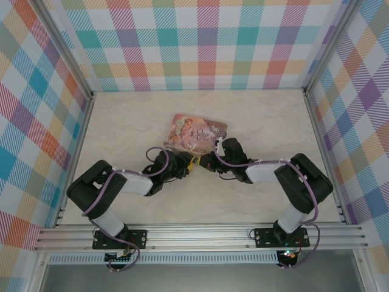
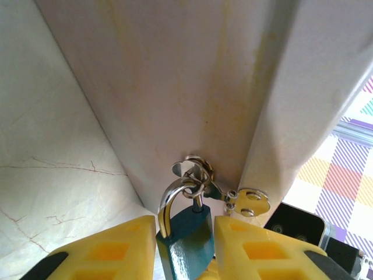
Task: Unlock a padlock with a key
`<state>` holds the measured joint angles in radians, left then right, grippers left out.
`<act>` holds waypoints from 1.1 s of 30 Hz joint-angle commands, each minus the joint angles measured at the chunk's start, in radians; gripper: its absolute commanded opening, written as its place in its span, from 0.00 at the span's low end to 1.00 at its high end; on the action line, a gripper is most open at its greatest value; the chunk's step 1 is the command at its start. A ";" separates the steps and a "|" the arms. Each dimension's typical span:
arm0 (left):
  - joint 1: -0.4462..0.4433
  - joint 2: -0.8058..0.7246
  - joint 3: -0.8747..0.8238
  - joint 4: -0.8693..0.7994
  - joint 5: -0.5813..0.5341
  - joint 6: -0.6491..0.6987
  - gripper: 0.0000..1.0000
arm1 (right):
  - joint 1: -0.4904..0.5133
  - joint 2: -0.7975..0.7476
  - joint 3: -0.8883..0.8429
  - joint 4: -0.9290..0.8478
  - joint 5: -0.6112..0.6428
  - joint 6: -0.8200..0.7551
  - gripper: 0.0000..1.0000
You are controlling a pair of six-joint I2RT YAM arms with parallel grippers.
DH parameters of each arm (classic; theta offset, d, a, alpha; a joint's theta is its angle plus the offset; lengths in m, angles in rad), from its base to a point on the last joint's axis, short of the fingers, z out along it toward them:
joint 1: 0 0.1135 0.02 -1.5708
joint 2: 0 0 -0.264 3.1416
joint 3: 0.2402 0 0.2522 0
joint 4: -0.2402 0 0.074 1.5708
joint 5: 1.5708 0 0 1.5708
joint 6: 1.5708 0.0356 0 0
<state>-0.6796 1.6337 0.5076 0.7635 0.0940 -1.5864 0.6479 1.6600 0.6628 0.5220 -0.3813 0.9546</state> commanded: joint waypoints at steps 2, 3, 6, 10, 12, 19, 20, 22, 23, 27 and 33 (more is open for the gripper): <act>-0.020 0.012 0.017 0.060 -0.017 -0.023 0.31 | 0.007 0.001 0.041 0.069 -0.042 0.028 0.00; -0.020 0.014 0.018 0.062 -0.017 -0.022 0.29 | 0.007 0.000 0.040 0.069 -0.042 0.031 0.00; -0.020 0.013 0.025 0.063 -0.014 -0.019 0.21 | 0.007 0.000 0.044 0.066 -0.044 0.034 0.00; -0.020 0.002 0.023 0.044 -0.023 -0.009 0.09 | 0.007 -0.011 0.031 0.069 -0.033 0.032 0.02; -0.020 -0.007 0.025 0.026 -0.025 0.000 0.06 | 0.003 -0.028 0.026 0.046 -0.025 0.008 0.06; -0.020 -0.030 0.051 -0.035 -0.021 0.034 0.00 | -0.036 -0.134 -0.005 -0.132 0.023 -0.176 0.33; -0.019 -0.031 0.057 -0.038 -0.015 0.040 0.00 | -0.040 -0.152 -0.001 -0.182 0.036 -0.222 0.35; -0.015 -0.032 0.067 -0.050 -0.002 0.048 0.00 | -0.042 -0.207 0.007 -0.291 0.086 -0.357 0.40; -0.014 -0.034 0.072 -0.057 0.004 0.053 0.00 | -0.042 -0.236 0.009 -0.337 0.117 -0.421 0.42; -0.001 -0.040 0.087 -0.073 0.033 0.068 0.00 | -0.040 -0.360 -0.029 -0.367 0.196 -0.708 0.48; 0.014 -0.047 0.103 -0.088 0.073 0.072 0.00 | -0.017 -0.528 -0.142 -0.239 0.262 -1.198 0.61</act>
<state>-0.6777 1.6314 0.5758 0.6571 0.1329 -1.5284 0.6144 1.1713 0.5514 0.2443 -0.1688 0.1020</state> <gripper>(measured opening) 0.089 0.599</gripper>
